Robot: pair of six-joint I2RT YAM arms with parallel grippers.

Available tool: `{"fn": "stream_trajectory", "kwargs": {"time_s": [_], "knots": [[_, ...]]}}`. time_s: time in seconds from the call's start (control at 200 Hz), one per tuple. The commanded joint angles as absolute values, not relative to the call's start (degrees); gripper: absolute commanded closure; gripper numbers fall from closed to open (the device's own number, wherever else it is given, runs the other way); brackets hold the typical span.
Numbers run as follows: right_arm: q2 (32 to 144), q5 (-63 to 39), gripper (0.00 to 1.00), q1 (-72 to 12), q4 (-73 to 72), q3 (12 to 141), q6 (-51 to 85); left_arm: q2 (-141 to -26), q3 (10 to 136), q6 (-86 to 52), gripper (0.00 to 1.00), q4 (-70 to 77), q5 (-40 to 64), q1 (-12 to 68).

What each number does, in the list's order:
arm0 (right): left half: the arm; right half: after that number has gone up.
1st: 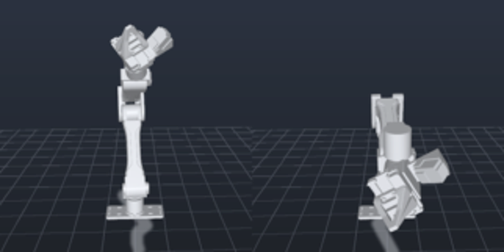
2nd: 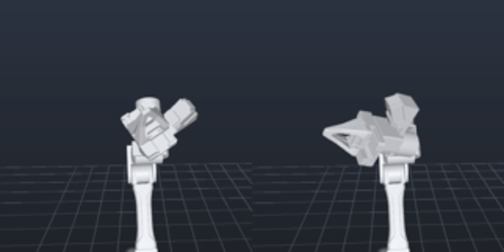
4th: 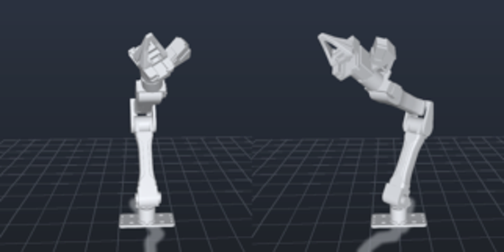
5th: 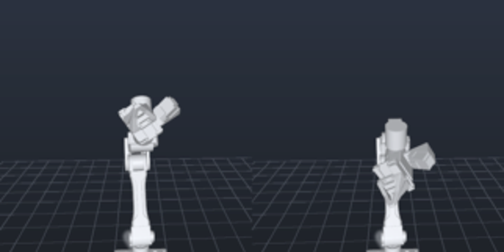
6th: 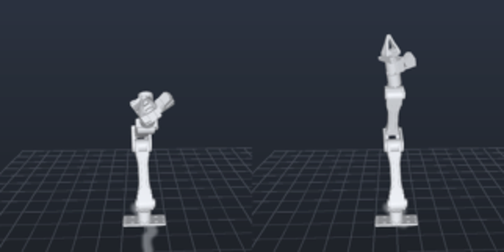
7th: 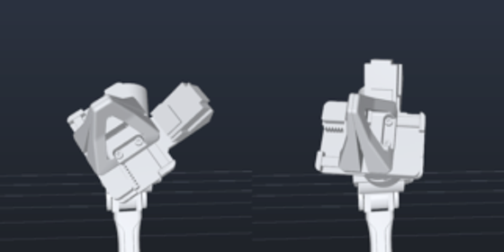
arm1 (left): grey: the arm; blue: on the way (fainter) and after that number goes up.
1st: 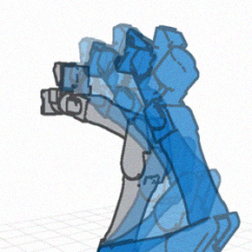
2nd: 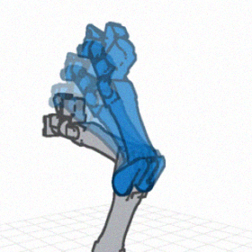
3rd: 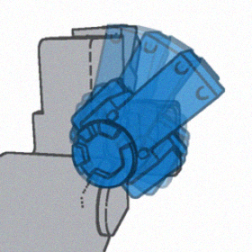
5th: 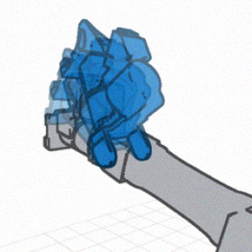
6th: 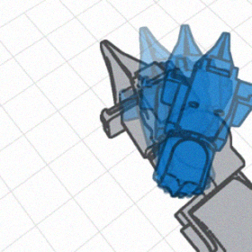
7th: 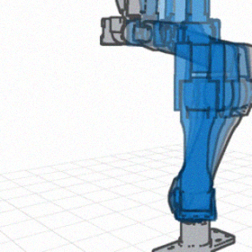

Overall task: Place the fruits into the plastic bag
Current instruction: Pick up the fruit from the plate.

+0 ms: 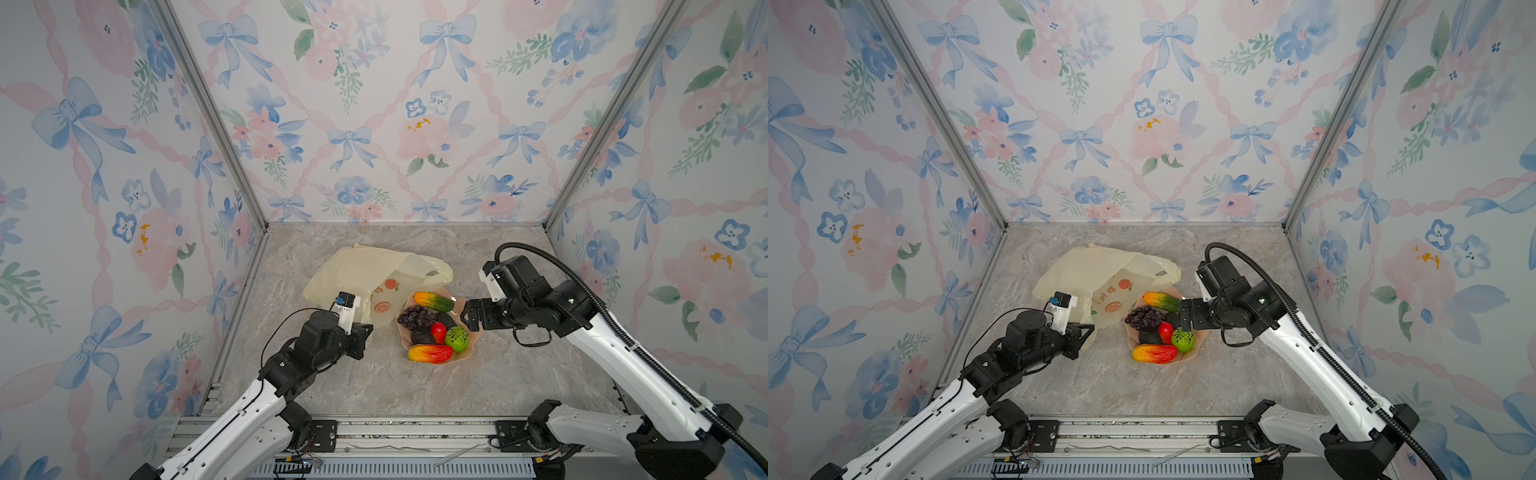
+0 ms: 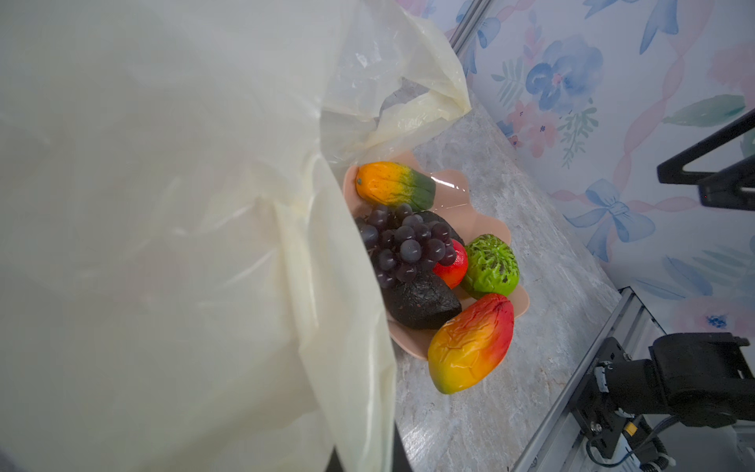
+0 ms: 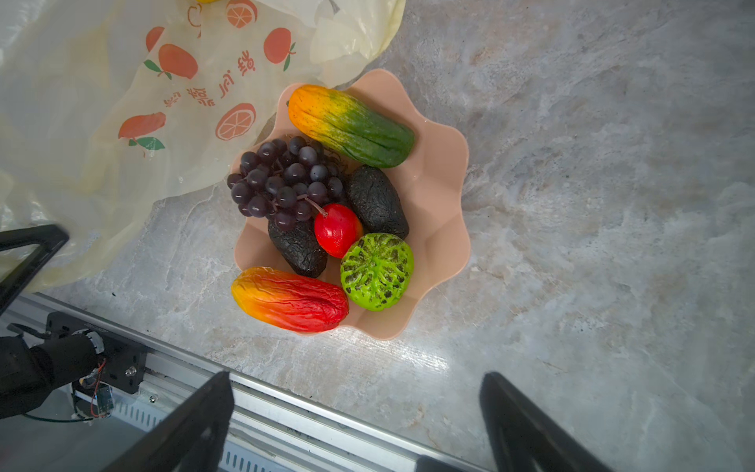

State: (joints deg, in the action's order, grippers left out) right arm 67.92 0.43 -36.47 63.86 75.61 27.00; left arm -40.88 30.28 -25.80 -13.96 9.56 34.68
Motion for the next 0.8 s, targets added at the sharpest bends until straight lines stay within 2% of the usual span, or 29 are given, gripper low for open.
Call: {"fn": "stream_trajectory", "kwargs": {"time_s": [0.0,0.49,0.635,0.795], "knots": [[69.7,-0.2,0.04,-36.1,60.5,73.8,28.3,-41.9,31.7,-23.0,1.00,-12.1,12.3,34.0],[78.6,-1.4,0.03,-36.8,55.6,69.7,27.7,-41.3,31.4,-23.0,1.00,-12.0,13.1,33.8],[79.6,-2.4,0.03,-43.0,54.0,71.5,22.9,-41.3,31.5,-23.0,1.00,-12.0,13.2,33.8],[84.8,0.5,0.03,-53.2,58.5,76.5,14.3,-41.4,31.4,-23.0,1.00,-12.0,13.3,33.8]]}}
